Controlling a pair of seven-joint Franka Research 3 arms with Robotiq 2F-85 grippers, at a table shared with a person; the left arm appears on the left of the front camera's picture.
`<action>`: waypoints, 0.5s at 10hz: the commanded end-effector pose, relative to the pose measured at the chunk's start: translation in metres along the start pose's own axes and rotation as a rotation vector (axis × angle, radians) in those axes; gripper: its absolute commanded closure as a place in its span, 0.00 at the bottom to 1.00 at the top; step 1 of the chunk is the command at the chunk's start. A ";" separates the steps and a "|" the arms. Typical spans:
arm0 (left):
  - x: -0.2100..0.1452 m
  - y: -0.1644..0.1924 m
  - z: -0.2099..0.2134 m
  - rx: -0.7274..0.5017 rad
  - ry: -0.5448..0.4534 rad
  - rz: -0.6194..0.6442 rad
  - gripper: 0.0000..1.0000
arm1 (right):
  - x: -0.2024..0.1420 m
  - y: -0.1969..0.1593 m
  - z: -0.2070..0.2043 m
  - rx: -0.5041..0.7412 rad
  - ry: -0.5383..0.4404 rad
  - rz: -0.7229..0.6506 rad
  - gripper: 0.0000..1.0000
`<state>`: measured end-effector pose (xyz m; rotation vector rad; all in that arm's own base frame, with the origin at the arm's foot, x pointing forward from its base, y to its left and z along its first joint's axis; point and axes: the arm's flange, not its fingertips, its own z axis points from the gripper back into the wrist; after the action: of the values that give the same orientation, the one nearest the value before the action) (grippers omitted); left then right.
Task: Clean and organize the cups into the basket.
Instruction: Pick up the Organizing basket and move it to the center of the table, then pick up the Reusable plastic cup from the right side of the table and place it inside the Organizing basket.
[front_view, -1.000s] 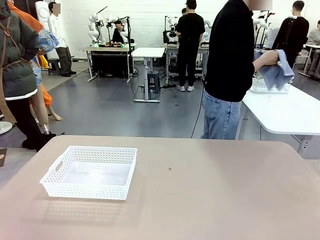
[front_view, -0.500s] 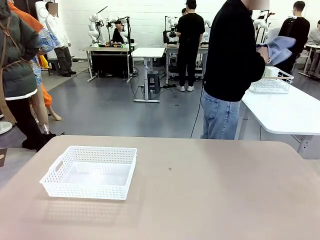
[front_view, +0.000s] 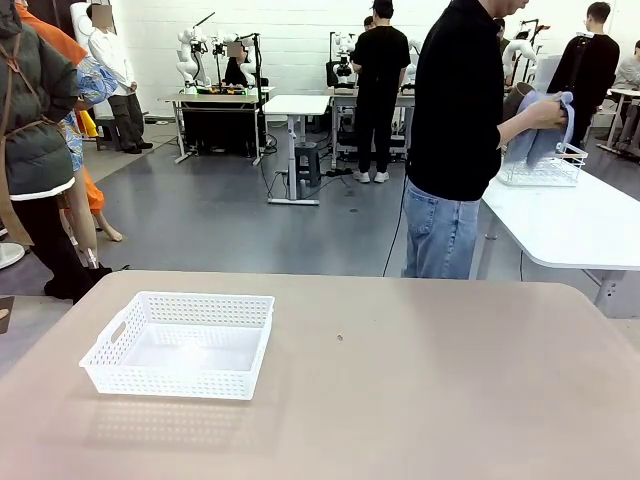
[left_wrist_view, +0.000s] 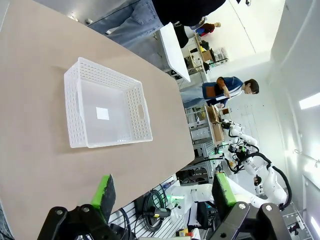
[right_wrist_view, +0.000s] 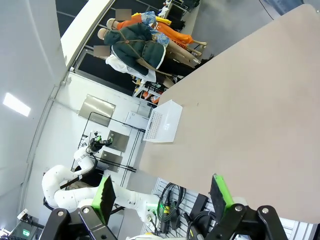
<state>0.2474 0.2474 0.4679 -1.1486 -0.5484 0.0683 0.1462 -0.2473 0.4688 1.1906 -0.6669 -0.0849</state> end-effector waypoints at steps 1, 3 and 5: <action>0.000 0.000 0.003 -0.012 -0.006 0.002 0.00 | -0.002 -0.002 -0.002 0.022 -0.014 0.015 0.00; 0.000 0.000 0.003 -0.012 -0.006 0.002 0.00 | -0.002 -0.002 -0.002 0.022 -0.014 0.015 0.00; 0.000 0.000 0.003 -0.012 -0.006 0.002 0.00 | -0.002 -0.002 -0.002 0.022 -0.014 0.015 0.00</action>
<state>0.2474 0.2474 0.4679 -1.1486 -0.5483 0.0683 0.1461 -0.2473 0.4688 1.1905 -0.6674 -0.0847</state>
